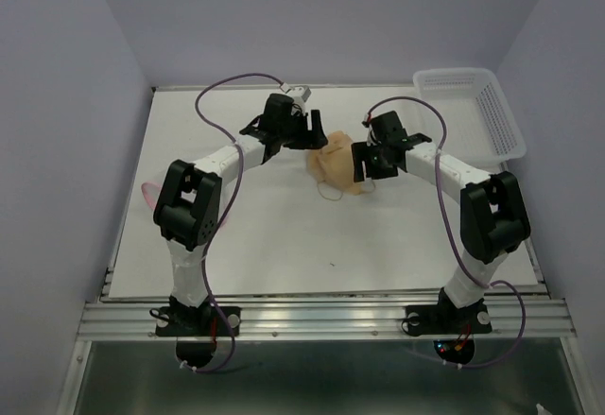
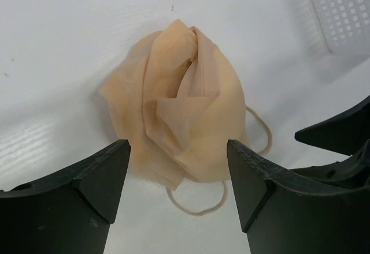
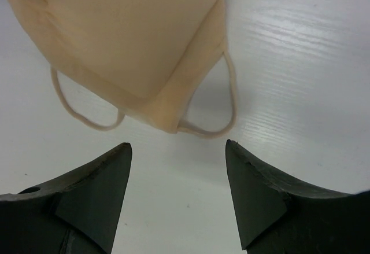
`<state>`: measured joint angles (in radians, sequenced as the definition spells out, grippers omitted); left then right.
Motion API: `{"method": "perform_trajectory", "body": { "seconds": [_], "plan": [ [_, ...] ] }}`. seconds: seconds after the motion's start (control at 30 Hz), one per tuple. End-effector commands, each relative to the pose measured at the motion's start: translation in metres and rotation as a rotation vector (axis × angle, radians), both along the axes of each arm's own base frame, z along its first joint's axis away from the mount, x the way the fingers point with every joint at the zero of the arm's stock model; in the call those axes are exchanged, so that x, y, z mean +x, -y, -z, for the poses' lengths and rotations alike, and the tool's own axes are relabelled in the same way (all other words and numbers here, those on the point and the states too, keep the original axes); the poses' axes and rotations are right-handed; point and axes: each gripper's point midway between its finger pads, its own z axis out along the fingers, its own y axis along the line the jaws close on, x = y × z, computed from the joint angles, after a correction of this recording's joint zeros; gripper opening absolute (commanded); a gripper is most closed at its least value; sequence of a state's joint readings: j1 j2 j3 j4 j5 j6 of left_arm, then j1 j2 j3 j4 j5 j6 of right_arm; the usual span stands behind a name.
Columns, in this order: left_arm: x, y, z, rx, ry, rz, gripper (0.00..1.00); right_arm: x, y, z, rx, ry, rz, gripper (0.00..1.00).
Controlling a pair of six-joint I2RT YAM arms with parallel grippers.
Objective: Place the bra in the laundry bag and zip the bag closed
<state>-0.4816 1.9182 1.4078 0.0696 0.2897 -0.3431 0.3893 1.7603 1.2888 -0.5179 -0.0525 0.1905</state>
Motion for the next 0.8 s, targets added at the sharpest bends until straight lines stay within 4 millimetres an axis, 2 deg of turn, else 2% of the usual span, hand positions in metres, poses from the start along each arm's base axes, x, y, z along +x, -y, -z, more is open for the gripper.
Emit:
{"method": "perform_trajectory", "body": {
  "seconds": [0.0, 0.07, 0.17, 0.2, 0.33, 0.47, 0.7, 0.77],
  "plan": [
    [0.009, 0.016, -0.008, 0.079, 0.093, 0.154, 0.8, 0.014, -0.01, -0.018, 0.029, 0.112, -0.05, 0.71],
    [0.012, 0.019, -0.013, 0.106, 0.119, 0.177, 0.8, 0.016, -0.01, -0.008, 0.022, 0.094, -0.045, 0.71],
    [0.015, 0.021, -0.007, 0.153, 0.121, 0.176, 0.8, 0.017, -0.013, -0.001, 0.031, 0.075, -0.039, 0.68],
    [0.014, 0.021, 0.003, 0.176, 0.101, 0.177, 0.81, 0.017, -0.014, 0.004, 0.035, 0.063, -0.036, 0.68],
    [0.011, 0.026, 0.018, 0.2, 0.075, 0.191, 0.8, 0.015, -0.02, 0.013, 0.058, 0.04, -0.052, 0.65],
    [0.012, 0.03, 0.018, 0.196, 0.082, 0.189, 0.78, 0.011, -0.023, 0.022, 0.068, 0.013, -0.061, 0.63],
    [0.024, 0.035, 0.018, 0.182, 0.079, 0.14, 0.6, 0.0, -0.024, 0.044, 0.066, -0.049, -0.096, 0.6],
    [0.029, 0.036, 0.019, 0.175, 0.072, 0.108, 0.46, 0.0, -0.025, 0.048, 0.067, -0.058, -0.101, 0.57]
  ]
}}
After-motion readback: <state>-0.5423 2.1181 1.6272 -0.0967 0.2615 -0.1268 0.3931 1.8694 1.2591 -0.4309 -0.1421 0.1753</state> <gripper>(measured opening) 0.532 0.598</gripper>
